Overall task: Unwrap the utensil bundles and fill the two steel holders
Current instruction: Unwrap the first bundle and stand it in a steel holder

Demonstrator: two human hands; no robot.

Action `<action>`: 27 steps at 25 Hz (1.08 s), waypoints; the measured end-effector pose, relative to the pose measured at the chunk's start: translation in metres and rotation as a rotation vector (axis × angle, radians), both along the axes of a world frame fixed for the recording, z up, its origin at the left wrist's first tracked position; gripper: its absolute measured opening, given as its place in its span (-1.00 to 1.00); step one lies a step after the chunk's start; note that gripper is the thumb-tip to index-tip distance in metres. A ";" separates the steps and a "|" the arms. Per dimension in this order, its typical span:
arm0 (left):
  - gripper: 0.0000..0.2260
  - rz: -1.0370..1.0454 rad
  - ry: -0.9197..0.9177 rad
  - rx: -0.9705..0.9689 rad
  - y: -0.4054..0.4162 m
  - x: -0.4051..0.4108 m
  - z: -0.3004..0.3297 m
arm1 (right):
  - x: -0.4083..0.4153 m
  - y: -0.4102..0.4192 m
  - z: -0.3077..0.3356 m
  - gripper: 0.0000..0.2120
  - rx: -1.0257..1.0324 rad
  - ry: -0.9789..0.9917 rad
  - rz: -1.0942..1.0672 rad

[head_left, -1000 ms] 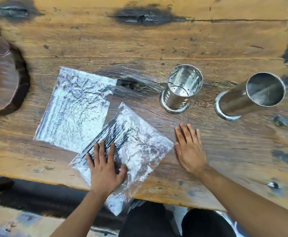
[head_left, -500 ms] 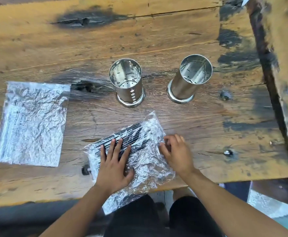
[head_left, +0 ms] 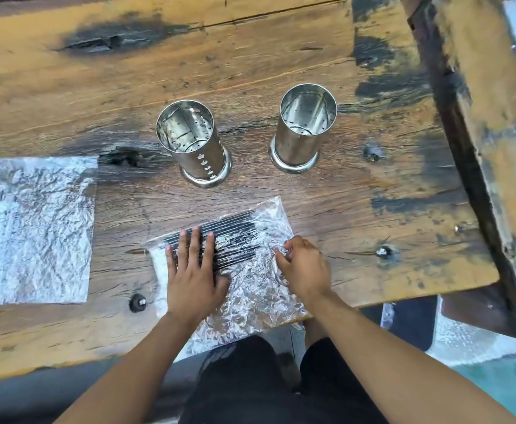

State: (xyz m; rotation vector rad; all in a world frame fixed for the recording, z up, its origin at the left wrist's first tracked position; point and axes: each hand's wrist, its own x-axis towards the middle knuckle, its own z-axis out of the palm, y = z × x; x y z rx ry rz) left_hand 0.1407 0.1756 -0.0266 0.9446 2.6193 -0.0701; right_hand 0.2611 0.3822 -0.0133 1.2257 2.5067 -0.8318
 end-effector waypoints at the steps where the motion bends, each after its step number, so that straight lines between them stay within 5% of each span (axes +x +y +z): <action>1: -0.20 0.023 -0.025 -0.019 0.001 -0.002 -0.001 | -0.002 -0.001 0.001 -0.72 -0.001 -0.011 -0.025; 12: -0.27 -0.022 -0.237 -0.106 -0.003 -0.020 -0.002 | -0.008 0.001 0.015 -0.84 -0.045 -0.100 -0.020; 27: -0.28 0.015 -0.263 -0.185 0.004 -0.019 -0.002 | -0.002 0.034 0.017 -0.86 -0.080 -0.149 -0.082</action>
